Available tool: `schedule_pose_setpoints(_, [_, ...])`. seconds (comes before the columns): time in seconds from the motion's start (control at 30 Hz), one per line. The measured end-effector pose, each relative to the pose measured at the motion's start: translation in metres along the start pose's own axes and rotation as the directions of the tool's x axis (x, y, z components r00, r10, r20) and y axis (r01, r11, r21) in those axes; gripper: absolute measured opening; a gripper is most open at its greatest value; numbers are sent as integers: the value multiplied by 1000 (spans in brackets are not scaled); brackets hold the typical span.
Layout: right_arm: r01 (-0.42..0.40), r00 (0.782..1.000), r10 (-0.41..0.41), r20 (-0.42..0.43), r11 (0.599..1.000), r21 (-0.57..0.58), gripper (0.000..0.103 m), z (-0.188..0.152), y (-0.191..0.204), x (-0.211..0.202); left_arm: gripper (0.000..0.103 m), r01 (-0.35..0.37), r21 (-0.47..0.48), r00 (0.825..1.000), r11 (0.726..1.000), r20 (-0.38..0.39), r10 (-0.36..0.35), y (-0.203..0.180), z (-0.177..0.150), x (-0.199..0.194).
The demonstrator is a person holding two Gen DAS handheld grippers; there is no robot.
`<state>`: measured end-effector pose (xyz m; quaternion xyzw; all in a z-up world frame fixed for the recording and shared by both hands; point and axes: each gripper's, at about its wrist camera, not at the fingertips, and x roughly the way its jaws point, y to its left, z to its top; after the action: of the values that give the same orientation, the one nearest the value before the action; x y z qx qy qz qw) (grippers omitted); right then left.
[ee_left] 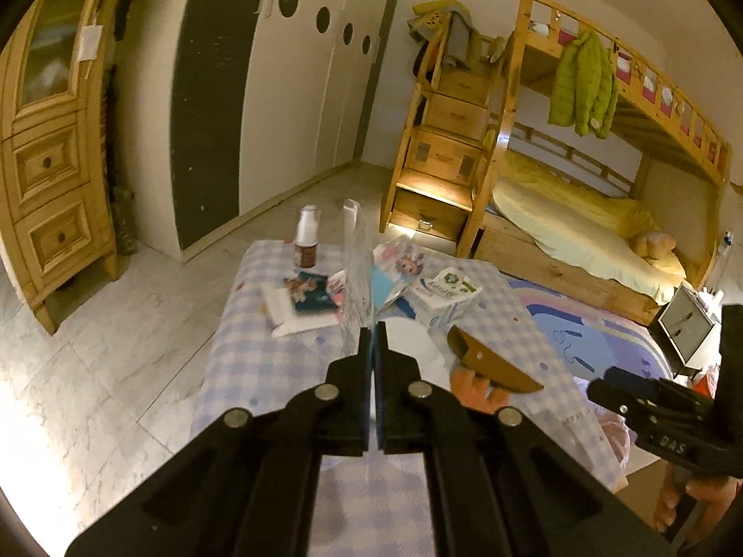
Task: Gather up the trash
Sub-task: 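Grasp the brown leather knife sheath with the right gripper and lift it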
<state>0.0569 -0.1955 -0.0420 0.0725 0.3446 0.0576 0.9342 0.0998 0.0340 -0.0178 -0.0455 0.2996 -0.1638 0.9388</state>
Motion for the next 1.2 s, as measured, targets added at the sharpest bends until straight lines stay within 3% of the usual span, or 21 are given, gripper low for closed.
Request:
schedule_pose_setpoints(0.2, [8,1000,-8,-7,998,-60,49,0,23,14,0,10,-15,999,1000,-36,-11,12,-18,3])
schedule_pose_setpoints(0.27, [26,1000,-27,-16,997,-73,44,0,22,20,0,23,-13,999,1000,-38,-24,12,-19,5])
schedule_pose_setpoints(0.43, [64,996,-69,-53,994,-93,45,1,4,48,0,47,-7,999,999,-25,-47,18,-16,7])
schedule_pose_setpoints(0.8, [28,987,-48,-156,992,-126,69,9,-24,118,0,49,3,998,999,-30,-49,7,3,44])
schedule_pose_setpoints(1.1, [3,978,-37,-204,986,-166,72,16,-35,151,0,56,9,997,998,-55,-55,3,6,64])
schedule_pose_setpoints(1.2, [-5,977,-35,-210,983,-184,68,17,-34,152,0,53,8,997,999,-63,-52,2,4,66])
